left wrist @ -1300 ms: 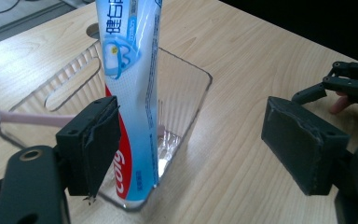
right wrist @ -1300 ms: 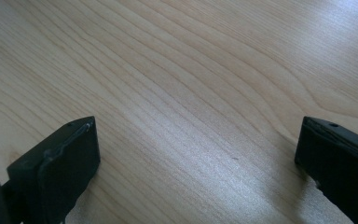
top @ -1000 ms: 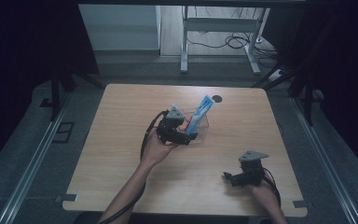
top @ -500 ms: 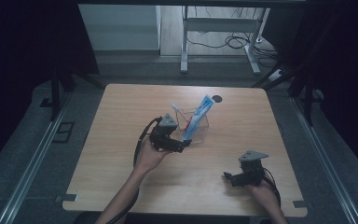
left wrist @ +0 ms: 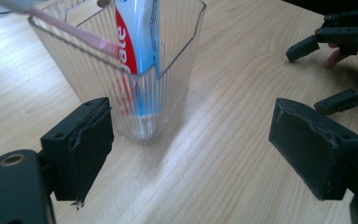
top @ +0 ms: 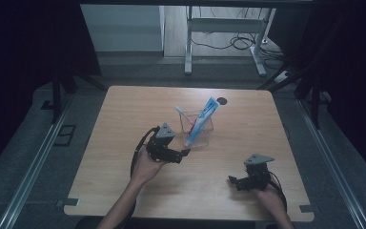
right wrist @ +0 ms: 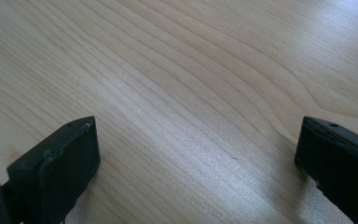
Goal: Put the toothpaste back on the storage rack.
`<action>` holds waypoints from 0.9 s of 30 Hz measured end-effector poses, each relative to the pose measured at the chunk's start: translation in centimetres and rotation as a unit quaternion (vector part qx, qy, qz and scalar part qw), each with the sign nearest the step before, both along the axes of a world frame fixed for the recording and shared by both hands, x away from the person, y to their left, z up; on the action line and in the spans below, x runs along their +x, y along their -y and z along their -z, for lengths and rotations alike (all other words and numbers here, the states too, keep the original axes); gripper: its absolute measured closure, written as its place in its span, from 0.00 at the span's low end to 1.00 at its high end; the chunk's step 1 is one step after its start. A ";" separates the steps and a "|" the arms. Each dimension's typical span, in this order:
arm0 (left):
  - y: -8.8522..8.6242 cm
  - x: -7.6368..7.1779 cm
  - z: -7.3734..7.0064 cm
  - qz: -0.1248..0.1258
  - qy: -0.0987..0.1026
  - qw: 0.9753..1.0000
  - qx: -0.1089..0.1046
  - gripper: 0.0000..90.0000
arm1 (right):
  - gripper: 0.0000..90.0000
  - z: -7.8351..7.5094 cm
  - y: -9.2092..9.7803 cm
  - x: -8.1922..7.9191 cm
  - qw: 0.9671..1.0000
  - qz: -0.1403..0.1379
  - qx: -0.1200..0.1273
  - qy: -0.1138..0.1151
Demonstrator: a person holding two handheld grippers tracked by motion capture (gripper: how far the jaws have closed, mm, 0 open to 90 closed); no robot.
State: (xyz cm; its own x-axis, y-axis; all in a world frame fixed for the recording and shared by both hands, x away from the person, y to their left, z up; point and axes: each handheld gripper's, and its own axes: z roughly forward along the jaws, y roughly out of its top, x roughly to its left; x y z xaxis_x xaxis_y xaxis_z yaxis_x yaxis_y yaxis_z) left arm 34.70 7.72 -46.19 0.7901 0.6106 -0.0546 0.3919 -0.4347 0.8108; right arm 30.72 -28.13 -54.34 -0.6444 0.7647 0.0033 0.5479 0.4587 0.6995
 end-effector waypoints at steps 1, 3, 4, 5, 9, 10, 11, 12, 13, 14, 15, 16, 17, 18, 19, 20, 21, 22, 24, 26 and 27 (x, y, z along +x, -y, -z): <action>-0.2 -0.1 0.2 -0.001 0.000 1.000 0.001 0.15 | 0.00 0.0 0.0 0.0 1.000 0.000 0.000 0.000; -0.5 -0.4 0.5 -0.005 -0.001 1.000 0.001 0.15 | 0.00 0.0 0.0 0.0 1.000 0.000 0.000 0.000; -0.7 -0.5 0.7 -0.007 0.000 1.000 0.001 0.15 | 0.00 0.0 0.0 0.0 1.000 0.000 0.000 0.000; -0.9 -0.6 0.8 -0.009 -0.002 1.000 0.001 0.15 | 0.00 0.0 0.0 0.0 1.000 0.000 -0.001 0.000; -1.7 -1.1 1.2 -0.014 -0.004 1.000 -0.005 0.15 | 0.00 0.0 0.0 0.0 1.000 0.000 0.000 0.001; -1.9 -1.3 1.3 -0.015 -0.005 1.000 -0.006 0.15 | 0.00 0.0 0.0 0.0 1.000 0.000 0.000 0.001; -2.0 -1.4 1.3 -0.015 -0.004 1.000 -0.006 0.15 | 0.00 0.0 0.0 0.0 1.000 0.000 0.000 0.001; -2.2 -1.6 1.4 -0.016 -0.003 1.000 -0.006 0.15 | 0.00 0.0 0.0 0.0 1.000 0.000 0.000 0.001; -2.3 -1.7 1.4 -0.017 -0.003 1.000 -0.006 0.15 | 0.00 0.0 0.0 0.0 1.000 -0.001 -0.001 0.001; -2.4 -1.9 1.4 -0.018 -0.003 1.000 -0.006 0.15 | 0.00 0.0 0.0 0.0 1.000 0.000 0.000 0.001; -2.6 -2.0 1.5 -0.019 -0.003 1.000 -0.006 0.15 | 0.00 0.0 0.0 0.0 1.000 0.000 0.000 0.001; -2.7 -2.2 1.5 -0.019 -0.003 1.000 -0.006 0.15 | 0.00 0.0 0.0 0.0 1.000 0.000 0.000 0.001; -2.8 -2.3 1.6 -0.019 -0.003 1.000 -0.005 0.15 | 0.00 0.0 0.0 0.0 1.000 0.000 0.000 0.001; -3.0 -2.4 1.6 -0.019 -0.003 1.000 -0.003 0.15 | 0.00 0.0 0.0 0.0 1.000 0.000 0.000 0.001; -3.1 -2.6 1.7 -0.020 -0.002 1.000 -0.001 0.15 | 0.00 0.0 0.0 0.0 1.000 0.000 0.000 0.001; -3.2 -2.8 1.8 -0.022 -0.002 1.000 0.001 0.15 | 0.00 0.0 0.0 0.0 1.000 0.000 0.000 0.001; -3.3 -2.9 1.9 -0.023 -0.003 1.000 0.001 0.15 | 0.00 0.0 0.0 0.0 1.000 0.000 0.000 0.001; -3.5 -3.0 2.1 -0.024 -0.003 1.000 0.003 0.15 | 0.00 0.0 0.0 0.0 1.000 0.000 0.000 0.001; -3.8 -3.3 2.3 -0.026 -0.004 1.000 0.005 0.15 | 0.00 0.0 0.0 0.0 1.000 0.000 0.000 0.001; -4.0 -3.6 2.5 -0.029 -0.006 1.000 0.006 0.15 | 0.00 0.0 0.0 0.0 1.000 0.000 0.000 0.001; -4.2 -3.8 2.7 -0.031 -0.006 0.999 0.006 0.15 | 0.00 0.0 0.0 0.0 1.000 0.000 0.000 0.001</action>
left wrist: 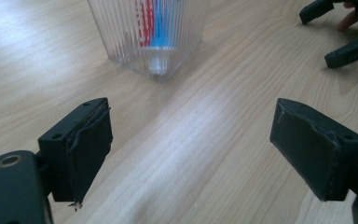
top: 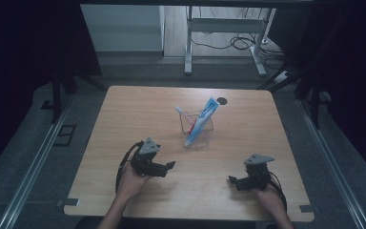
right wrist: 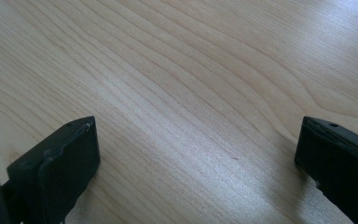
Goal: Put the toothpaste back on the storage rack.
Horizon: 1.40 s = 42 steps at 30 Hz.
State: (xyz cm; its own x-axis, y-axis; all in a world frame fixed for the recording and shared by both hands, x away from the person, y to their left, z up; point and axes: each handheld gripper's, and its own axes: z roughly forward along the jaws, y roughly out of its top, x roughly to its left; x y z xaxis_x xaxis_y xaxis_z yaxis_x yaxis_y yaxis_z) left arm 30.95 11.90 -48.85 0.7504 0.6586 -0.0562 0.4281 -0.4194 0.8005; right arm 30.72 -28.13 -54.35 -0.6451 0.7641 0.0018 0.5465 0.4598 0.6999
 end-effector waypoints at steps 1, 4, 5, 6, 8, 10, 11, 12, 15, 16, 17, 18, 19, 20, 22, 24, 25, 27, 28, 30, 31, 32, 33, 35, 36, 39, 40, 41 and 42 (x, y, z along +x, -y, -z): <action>-0.1 -0.1 0.1 -0.002 -0.001 1.000 0.000 0.15 | 0.00 0.0 0.0 0.0 1.000 0.000 0.000 0.000; -0.6 -0.5 0.6 -0.005 -0.004 1.000 0.000 0.15 | 0.00 0.0 0.0 0.0 1.000 0.000 0.000 0.000; -0.7 -0.6 0.7 -0.006 -0.005 1.000 0.000 0.15 | 0.00 0.0 0.0 0.0 1.000 0.000 0.000 0.000; -0.8 -0.8 0.9 -0.007 -0.006 1.000 0.000 0.15 | 0.00 0.0 0.0 0.0 1.000 0.000 0.000 0.000; -1.1 -1.0 1.3 -0.010 -0.009 1.000 0.000 0.15 | 0.00 0.0 0.0 0.0 1.000 0.000 0.000 0.000; -1.3 -1.2 1.7 -0.011 -0.011 1.000 -0.001 0.15 | 0.00 0.0 0.0 0.0 1.000 0.001 0.000 -0.001; -1.5 -1.3 1.9 -0.013 -0.013 1.000 -0.002 0.15 | 0.00 0.0 0.0 0.0 1.000 0.001 0.000 -0.001; -1.6 -1.4 2.1 -0.016 -0.014 1.000 -0.002 0.15 | 0.00 0.0 0.0 0.0 1.000 0.001 0.000 -0.001; -1.9 -1.7 2.9 -0.020 -0.023 1.000 -0.006 0.15 | 0.00 0.0 0.0 0.0 1.000 0.001 0.001 -0.001; -1.9 -1.8 3.2 -0.022 -0.025 0.999 -0.004 0.15 | 0.00 0.0 0.0 0.0 1.000 0.001 0.001 0.000; -2.0 -1.9 3.4 -0.021 -0.026 0.999 0.000 0.15 | 0.00 0.0 0.0 0.0 1.000 0.000 0.000 0.000; -2.0 -1.9 3.7 -0.022 -0.027 0.999 0.003 0.15 | 0.00 0.0 0.0 0.0 1.000 0.000 0.001 0.000; -1.9 -2.0 3.9 -0.022 -0.029 0.999 0.006 0.15 | 0.00 0.0 0.0 0.0 1.000 0.000 0.000 0.000; -1.9 -2.1 4.1 -0.021 -0.030 0.999 0.010 0.15 | 0.00 0.0 0.0 0.0 1.000 0.000 0.001 0.000; -1.6 -2.2 4.6 -0.022 -0.032 0.999 0.022 0.15 | 0.00 0.0 0.0 0.0 1.000 0.000 0.000 0.000; -1.4 -2.3 5.0 -0.018 -0.033 0.999 0.035 0.15 | 0.00 0.0 0.0 0.0 1.000 0.000 0.000 0.000; -1.3 -2.3 5.2 -0.017 -0.035 0.998 0.039 0.15 | 0.00 0.0 0.0 0.0 1.000 0.000 0.001 0.000; -0.9 -2.4 5.4 -0.017 -0.038 0.998 0.053 0.15 | 0.00 0.0 0.0 0.0 1.000 0.000 0.001 0.000; -0.8 -2.5 5.4 -0.016 -0.033 0.998 0.057 0.15 | 0.00 0.0 0.0 0.0 1.000 0.000 0.001 0.000; -0.7 -2.5 5.4 -0.013 -0.037 0.997 0.061 0.15 | 0.00 0.0 0.0 0.0 1.000 0.000 0.001 0.000; -0.6 -2.5 5.4 -0.014 -0.040 0.997 0.065 0.15 | 0.00 0.0 0.0 0.0 1.000 0.000 0.001 0.000; -0.5 -2.5 5.5 -0.011 -0.044 0.996 0.071 0.15 | 0.00 0.0 0.0 0.0 1.000 0.000 0.001 0.000; -0.4 -2.5 5.5 -0.009 -0.045 0.996 0.075 0.14 | 0.00 0.0 0.0 0.0 1.000 0.001 0.000 0.000; -0.4 -2.4 5.5 -0.010 -0.046 0.996 0.075 0.14 | 0.00 0.0 0.0 0.0 1.000 0.000 0.001 0.000; -0.4 -2.4 5.5 -0.010 -0.046 0.996 0.075 0.14 | 0.00 0.0 0.0 0.0 1.000 0.000 0.001 0.000; -0.4 -2.4 5.5 -0.010 -0.046 0.996 0.075 0.14 | 0.00 0.0 0.0 0.0 1.000 0.000 0.001 0.000; -0.4 -2.4 5.5 -0.010 -0.046 0.996 0.075 0.14 | 0.00 0.0 0.0 0.0 1.000 0.000 0.000 0.000; -0.4 -2.5 5.5 -0.010 -0.045 0.996 0.075 0.14 | 0.00 0.0 0.0 0.0 1.000 0.000 0.001 0.000; -0.4 -2.5 5.5 -0.010 -0.046 0.996 0.075 0.14 | 0.00 0.0 0.0 0.0 1.000 0.000 0.001 0.000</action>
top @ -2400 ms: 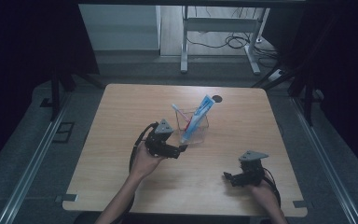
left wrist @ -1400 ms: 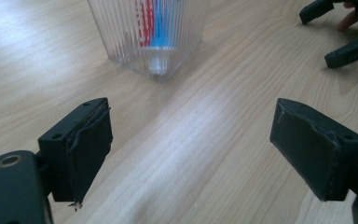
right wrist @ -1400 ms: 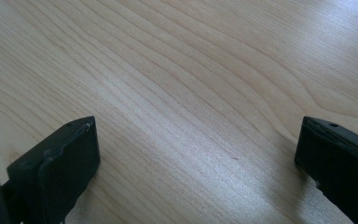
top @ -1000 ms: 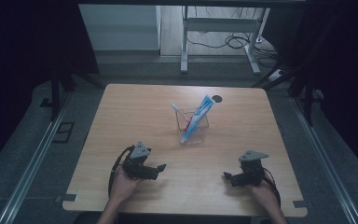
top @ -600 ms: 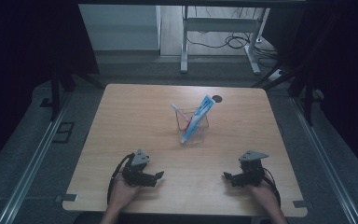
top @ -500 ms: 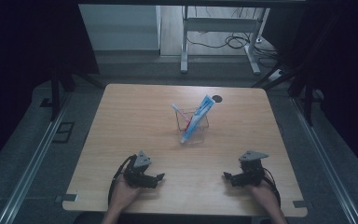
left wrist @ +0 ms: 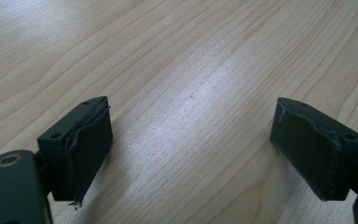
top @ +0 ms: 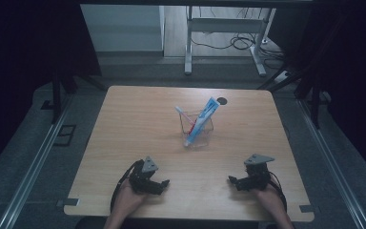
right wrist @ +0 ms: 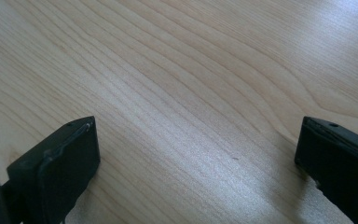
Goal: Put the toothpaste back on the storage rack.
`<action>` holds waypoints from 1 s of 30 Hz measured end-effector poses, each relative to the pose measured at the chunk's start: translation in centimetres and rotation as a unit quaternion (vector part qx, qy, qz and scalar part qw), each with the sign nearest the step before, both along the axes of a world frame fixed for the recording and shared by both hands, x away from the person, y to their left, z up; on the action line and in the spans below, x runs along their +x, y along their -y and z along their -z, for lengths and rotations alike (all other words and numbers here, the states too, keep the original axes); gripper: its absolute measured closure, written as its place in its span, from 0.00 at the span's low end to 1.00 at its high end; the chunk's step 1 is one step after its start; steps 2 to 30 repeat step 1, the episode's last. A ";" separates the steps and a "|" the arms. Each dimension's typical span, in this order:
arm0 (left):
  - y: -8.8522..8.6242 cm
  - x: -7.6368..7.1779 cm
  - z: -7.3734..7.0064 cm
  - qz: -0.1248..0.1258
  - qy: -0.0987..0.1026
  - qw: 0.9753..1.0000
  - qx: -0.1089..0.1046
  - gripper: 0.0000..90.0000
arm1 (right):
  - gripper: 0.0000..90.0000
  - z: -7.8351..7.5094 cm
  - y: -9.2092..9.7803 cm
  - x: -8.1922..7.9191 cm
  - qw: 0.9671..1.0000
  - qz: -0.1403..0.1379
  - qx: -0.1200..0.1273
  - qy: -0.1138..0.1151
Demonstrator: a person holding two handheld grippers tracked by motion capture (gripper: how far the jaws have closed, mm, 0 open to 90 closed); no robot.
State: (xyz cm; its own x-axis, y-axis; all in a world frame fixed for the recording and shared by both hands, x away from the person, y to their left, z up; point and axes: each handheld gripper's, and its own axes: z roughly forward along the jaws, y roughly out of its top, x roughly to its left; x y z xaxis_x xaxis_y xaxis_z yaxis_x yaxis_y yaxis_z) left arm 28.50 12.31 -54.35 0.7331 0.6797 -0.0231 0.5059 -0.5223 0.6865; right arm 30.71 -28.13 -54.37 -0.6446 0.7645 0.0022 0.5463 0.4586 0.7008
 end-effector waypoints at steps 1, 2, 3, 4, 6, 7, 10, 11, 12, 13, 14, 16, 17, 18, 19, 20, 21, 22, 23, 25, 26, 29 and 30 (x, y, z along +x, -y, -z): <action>0.0 0.0 0.0 0.000 0.000 1.000 0.000 0.14 | 0.00 0.0 0.0 0.0 1.000 0.000 0.000 0.000; 0.0 0.0 0.0 0.000 0.000 1.000 0.000 0.14 | 0.00 0.0 0.0 0.0 1.000 0.000 0.000 0.000; 0.0 0.0 0.0 0.000 0.000 1.000 0.000 0.14 | 0.00 0.0 0.0 0.0 1.000 0.000 0.000 0.000; 0.0 0.0 0.0 0.000 0.000 1.000 0.000 0.14 | 0.00 0.0 0.0 0.0 1.000 0.000 0.000 0.000; 0.0 0.0 0.0 0.000 0.000 1.000 0.000 0.14 | 0.00 0.0 0.0 0.0 1.000 0.000 0.000 0.000; 0.0 0.0 0.0 0.000 0.000 1.000 0.000 0.14 | 0.00 0.0 0.0 0.0 1.000 0.000 0.000 0.000; 0.0 0.0 0.0 0.000 0.000 1.000 0.000 0.14 | 0.00 0.0 0.0 0.0 1.000 0.000 0.000 0.000; 0.0 0.0 0.0 0.000 0.000 1.000 0.000 0.14 | 0.00 0.0 0.0 0.0 1.000 0.000 0.000 0.000; 0.0 0.0 0.0 0.000 0.000 1.000 0.000 0.14 | 0.00 0.0 0.0 0.0 1.000 0.000 0.000 0.000; 0.0 0.0 0.0 0.000 0.000 1.000 0.000 0.14 | 0.00 0.0 0.0 0.0 1.000 0.000 0.000 0.000; 0.0 0.0 0.0 0.000 0.000 1.000 0.000 0.14 | 0.00 0.0 0.0 0.0 1.000 0.000 0.000 0.000; 0.0 0.0 0.0 0.000 0.000 1.000 0.000 0.14 | 0.00 0.0 0.0 0.0 1.000 0.000 0.000 0.000; 0.0 0.0 0.0 0.000 0.000 1.000 0.000 0.14 | 0.00 0.0 0.0 0.0 1.000 0.000 0.000 0.000; 0.0 0.0 0.0 0.000 0.000 1.000 0.000 0.14 | 0.00 0.0 0.0 0.0 1.000 0.000 0.000 0.000; 0.0 0.0 0.0 0.000 0.000 1.000 0.000 0.14 | 0.00 0.0 0.0 0.0 1.000 0.000 0.000 0.000; 0.0 0.0 0.0 0.000 0.000 1.000 0.000 0.14 | 0.00 0.0 0.0 0.0 1.000 0.000 0.000 0.000; 0.0 0.0 0.0 0.000 0.000 1.000 0.000 0.14 | 0.00 0.0 0.0 0.0 1.000 0.000 0.000 0.000; 0.0 0.0 0.0 0.000 0.000 1.000 0.000 0.14 | 0.00 0.0 0.0 0.0 1.000 0.000 0.000 0.000; 0.0 0.0 0.0 0.000 0.000 1.000 0.000 0.14 | 0.00 0.0 0.0 0.0 1.000 0.000 0.000 0.000; 0.0 0.0 0.0 0.000 0.000 1.000 0.000 0.14 | 0.00 0.0 0.0 0.0 1.000 0.000 0.000 0.000; 0.0 0.0 0.0 0.000 0.000 1.000 0.000 0.14 | 0.00 0.0 0.0 0.0 1.000 0.000 0.000 0.000; 0.0 0.0 0.0 0.000 0.000 1.000 0.000 0.14 | 0.00 0.0 0.0 0.0 1.000 0.000 0.000 0.000; 0.0 0.0 0.0 0.000 0.000 1.000 0.000 0.14 | 0.00 0.0 0.0 0.0 1.000 0.000 0.000 0.000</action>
